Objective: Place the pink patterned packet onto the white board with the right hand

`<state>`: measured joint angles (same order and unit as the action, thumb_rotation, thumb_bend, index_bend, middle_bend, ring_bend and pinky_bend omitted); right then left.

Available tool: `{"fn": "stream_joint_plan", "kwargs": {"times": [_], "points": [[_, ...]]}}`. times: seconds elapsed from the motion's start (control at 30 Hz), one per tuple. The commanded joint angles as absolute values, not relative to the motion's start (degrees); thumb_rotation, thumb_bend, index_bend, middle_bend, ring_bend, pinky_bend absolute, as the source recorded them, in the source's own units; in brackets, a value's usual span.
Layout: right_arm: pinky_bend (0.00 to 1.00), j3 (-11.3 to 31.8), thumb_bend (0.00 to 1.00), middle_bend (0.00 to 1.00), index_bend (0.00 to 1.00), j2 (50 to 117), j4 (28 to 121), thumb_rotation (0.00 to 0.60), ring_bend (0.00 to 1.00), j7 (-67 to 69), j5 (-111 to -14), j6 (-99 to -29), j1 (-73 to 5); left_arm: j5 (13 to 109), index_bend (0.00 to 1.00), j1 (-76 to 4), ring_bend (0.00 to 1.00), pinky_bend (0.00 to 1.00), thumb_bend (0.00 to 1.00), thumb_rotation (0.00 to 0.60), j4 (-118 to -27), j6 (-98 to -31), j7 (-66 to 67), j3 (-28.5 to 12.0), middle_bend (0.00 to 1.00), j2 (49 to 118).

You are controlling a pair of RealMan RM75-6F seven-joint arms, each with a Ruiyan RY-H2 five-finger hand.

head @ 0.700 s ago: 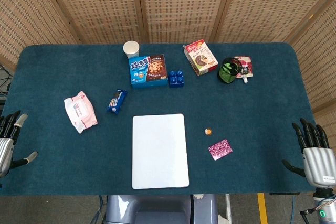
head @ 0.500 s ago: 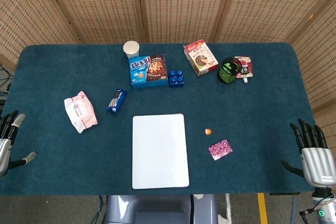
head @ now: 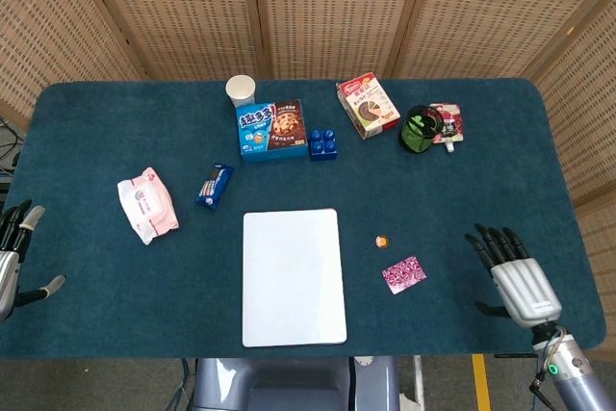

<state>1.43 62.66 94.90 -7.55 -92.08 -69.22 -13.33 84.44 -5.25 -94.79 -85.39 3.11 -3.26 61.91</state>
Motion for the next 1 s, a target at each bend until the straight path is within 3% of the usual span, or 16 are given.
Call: {"fn": "stream_joint_plan", "kwargs": {"times": [0.03, 0.2, 0.37, 0.77, 1.0], "points": [[0.0, 1.4, 0.11, 0.0, 0.13, 63.2, 95.7, 0.6, 0.0, -7.8, -92.4, -58.4, -20.8, 83.8, 0.0, -5.4, 0.0, 0.0, 0.0, 0.6, -94.8, -84.9, 3.4, -3.5, 0.0, 62.0], [0.0, 2.9, 0.14, 0.0, 0.19, 67.6, 93.0, 0.6, 0.0, -11.4, -87.7, -49.7, -25.9, 82.5, 0.0, -5.8, 0.0, 0.0, 0.0, 0.6, -94.6, -83.8, 3.8, -3.8, 0.0, 62.2], [0.0, 3.9, 0.21, 0.0, 0.24, 70.7, 90.7, 0.6, 0.0, -14.6, -83.8, -46.3, -28.2, 81.6, 0.0, -6.1, 0.0, 0.0, 0.0, 0.6, -94.6, -82.8, 4.0, -3.9, 0.0, 62.3], [0.0, 5.1, 0.21, 0.0, 0.24, 74.3, 90.2, 0.6, 0.0, -25.9, -73.2, -43.4, -31.6, 80.9, 0.0, -6.4, 0.0, 0.0, 0.0, 0.6, -94.7, -82.0, 4.2, -4.0, 0.0, 62.2], [0.0, 4.1, 0.21, 0.0, 0.24, 75.5, 89.8, 0.6, 0.0, -28.1, -72.2, -44.2, -32.2, 81.0, 0.0, -6.5, 0.0, 0.0, 0.0, 0.6, -94.7, -82.0, 4.2, -3.9, 0.0, 62.2]]}}
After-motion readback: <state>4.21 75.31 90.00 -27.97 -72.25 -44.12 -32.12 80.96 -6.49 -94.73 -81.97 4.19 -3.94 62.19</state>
